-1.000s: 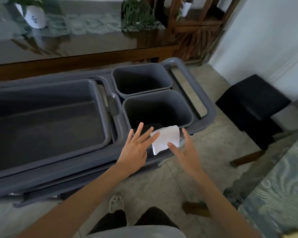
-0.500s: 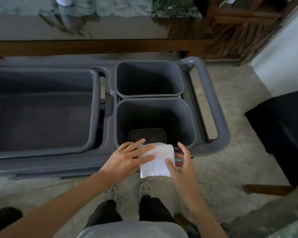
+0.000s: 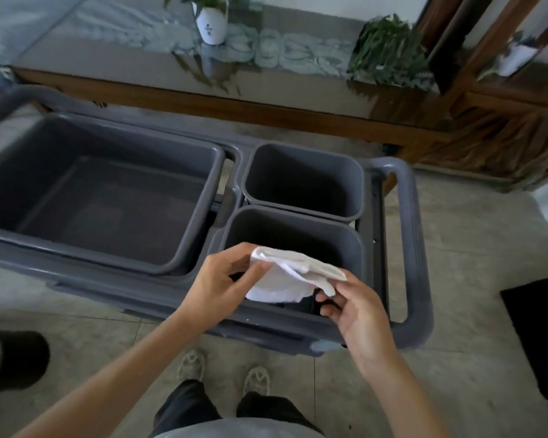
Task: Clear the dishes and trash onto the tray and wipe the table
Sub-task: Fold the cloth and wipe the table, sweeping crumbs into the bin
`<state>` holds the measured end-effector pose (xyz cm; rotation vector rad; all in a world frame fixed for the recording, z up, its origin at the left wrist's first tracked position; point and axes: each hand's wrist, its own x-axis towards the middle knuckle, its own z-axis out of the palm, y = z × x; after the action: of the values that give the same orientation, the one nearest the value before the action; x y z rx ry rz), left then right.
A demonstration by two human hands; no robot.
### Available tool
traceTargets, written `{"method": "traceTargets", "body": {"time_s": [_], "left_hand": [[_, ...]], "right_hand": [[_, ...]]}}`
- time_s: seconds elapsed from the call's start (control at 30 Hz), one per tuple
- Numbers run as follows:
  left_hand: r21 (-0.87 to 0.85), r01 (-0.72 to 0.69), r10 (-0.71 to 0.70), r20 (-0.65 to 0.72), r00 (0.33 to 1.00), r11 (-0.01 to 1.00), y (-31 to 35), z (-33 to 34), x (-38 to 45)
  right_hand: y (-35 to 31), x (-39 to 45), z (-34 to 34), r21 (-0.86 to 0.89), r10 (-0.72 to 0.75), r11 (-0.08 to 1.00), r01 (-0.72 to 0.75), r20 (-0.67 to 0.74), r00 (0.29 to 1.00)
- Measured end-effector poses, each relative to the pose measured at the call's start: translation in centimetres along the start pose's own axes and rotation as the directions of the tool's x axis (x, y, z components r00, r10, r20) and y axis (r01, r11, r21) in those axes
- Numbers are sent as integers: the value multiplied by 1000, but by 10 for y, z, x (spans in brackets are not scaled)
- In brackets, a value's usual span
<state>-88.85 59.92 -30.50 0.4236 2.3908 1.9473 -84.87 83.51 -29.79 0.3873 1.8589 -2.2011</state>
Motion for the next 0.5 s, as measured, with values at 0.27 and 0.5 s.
{"method": "traceTargets", "body": {"time_s": [0.27,0.5], "left_hand": [[-148,53,-109,-399,910,988,66,-41,40],[-68,-60,14,-546,837,996,135,-115,48]], "right_hand": [[-87,52,68,-259,-353,879,401,213,911],[-151,63,159,-84,-487,828,554,381,786]]}}
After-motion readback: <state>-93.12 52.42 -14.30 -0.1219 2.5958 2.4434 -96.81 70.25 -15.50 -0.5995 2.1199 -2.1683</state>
